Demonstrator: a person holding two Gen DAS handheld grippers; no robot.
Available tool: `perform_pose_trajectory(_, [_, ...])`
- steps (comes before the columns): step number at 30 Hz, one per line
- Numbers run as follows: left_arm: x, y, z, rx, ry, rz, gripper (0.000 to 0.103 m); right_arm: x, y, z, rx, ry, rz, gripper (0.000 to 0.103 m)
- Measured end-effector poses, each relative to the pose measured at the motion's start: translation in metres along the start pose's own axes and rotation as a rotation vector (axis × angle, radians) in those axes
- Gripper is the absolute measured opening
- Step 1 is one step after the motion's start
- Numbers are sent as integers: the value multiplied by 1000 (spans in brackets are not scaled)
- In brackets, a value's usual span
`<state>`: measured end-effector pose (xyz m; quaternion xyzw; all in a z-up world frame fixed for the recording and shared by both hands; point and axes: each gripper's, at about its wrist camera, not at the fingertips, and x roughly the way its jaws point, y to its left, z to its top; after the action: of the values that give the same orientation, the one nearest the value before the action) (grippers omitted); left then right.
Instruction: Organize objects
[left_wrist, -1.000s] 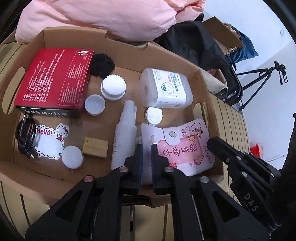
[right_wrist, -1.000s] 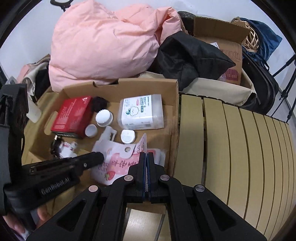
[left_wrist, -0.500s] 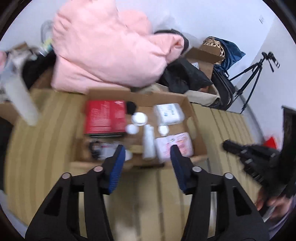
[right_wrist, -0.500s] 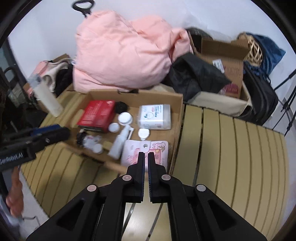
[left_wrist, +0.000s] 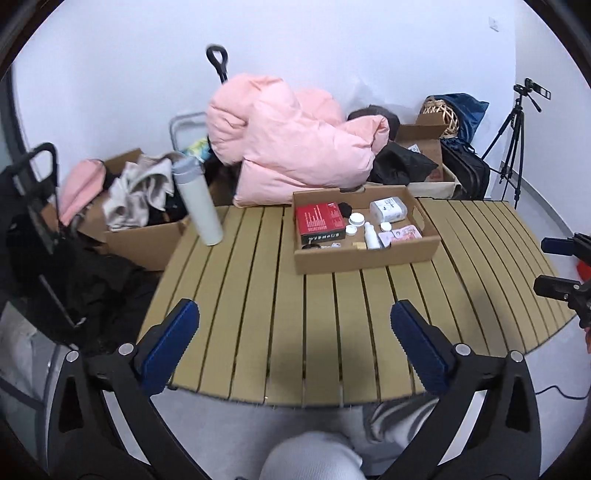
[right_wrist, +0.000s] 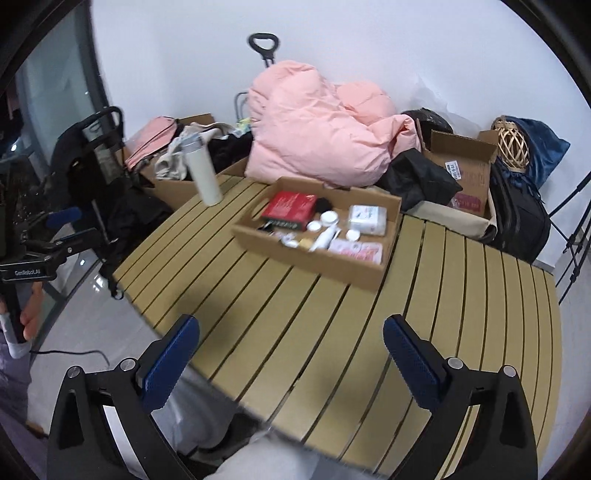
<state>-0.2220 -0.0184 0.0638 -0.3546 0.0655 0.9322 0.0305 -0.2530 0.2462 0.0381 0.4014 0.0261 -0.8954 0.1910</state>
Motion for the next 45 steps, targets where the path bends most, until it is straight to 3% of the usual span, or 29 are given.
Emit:
perform_pose_trajectory(6, [-45,-15,-54,-54,-17,-23,103,-35,43,-59,11,-74,-40,101])
perform_pose_trajectory(11, [-81,-25,-81,-81,-62,-41,103,-60,70,-102,51,-109,-112,101])
perform_pose_trajectory(15, [-104,-31,-98,-79,-81,-76,103,-79,84,-127,89,-130,-72,101])
perform_pose_trajectory(21, [-125,-33,-122,-60,-80,-44,103,-105,112,-138,73,-142,-102,101])
perform_pose_trajectory(26, [-137,-35,-130,-49,-97,-63,103,-111,134,-145,28,-129,-136,102])
perform_pose_trajectory(45, [-149,-39,-132,-41,-122,-46,103,-116,125,-150,76,-146,-115,102])
